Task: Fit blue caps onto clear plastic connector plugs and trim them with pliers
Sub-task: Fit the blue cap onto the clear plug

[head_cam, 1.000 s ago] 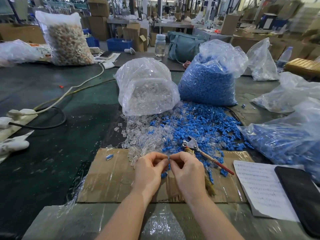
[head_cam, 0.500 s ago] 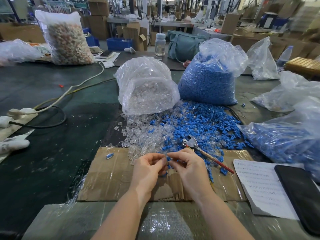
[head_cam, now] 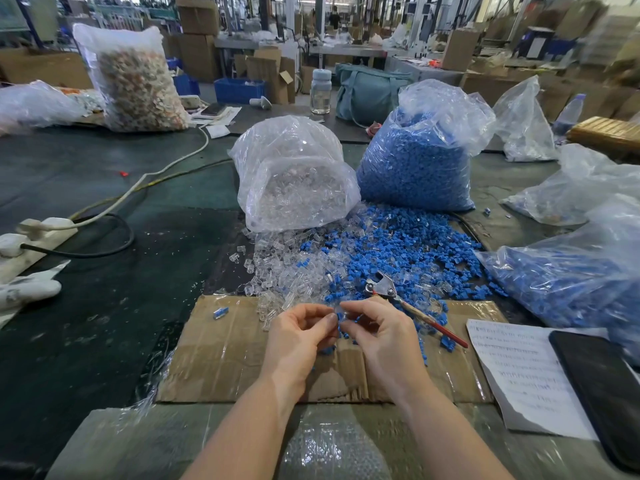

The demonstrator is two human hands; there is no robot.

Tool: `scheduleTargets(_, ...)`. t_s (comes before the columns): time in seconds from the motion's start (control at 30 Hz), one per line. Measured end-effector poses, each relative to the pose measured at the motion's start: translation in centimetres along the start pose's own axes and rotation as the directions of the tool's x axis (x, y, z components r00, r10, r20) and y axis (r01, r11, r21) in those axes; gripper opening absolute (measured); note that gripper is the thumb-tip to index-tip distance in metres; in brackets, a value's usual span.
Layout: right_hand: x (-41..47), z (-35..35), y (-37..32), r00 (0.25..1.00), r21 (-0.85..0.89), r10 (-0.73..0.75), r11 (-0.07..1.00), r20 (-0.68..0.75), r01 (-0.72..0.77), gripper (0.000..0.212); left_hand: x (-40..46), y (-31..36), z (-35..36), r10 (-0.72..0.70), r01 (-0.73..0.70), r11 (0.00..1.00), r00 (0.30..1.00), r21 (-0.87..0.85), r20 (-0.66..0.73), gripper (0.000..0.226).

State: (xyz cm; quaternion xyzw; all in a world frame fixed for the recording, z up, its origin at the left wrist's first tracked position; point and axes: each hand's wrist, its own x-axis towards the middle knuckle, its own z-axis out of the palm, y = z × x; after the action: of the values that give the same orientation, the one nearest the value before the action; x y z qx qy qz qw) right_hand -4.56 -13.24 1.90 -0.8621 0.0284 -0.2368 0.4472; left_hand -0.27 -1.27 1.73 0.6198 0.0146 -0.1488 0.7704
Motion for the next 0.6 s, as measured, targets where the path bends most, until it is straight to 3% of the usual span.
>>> scheduleTargets(0.3,0.11,-0.66,0.32,0.997,0.041,0.072,0.997,-0.015,-0.072,0.025,-0.14,0.16,-0.04,0.083,-0.084,0.995,0.996,0.056,0.021,0.012)
scheduleTargets(0.6,0.31,-0.28,0.34,0.998,0.050,0.054,0.997,0.024,-0.055,0.023,-0.03,0.22,0.16,-0.015,0.016,0.999,1.000,-0.049,0.020,0.010)
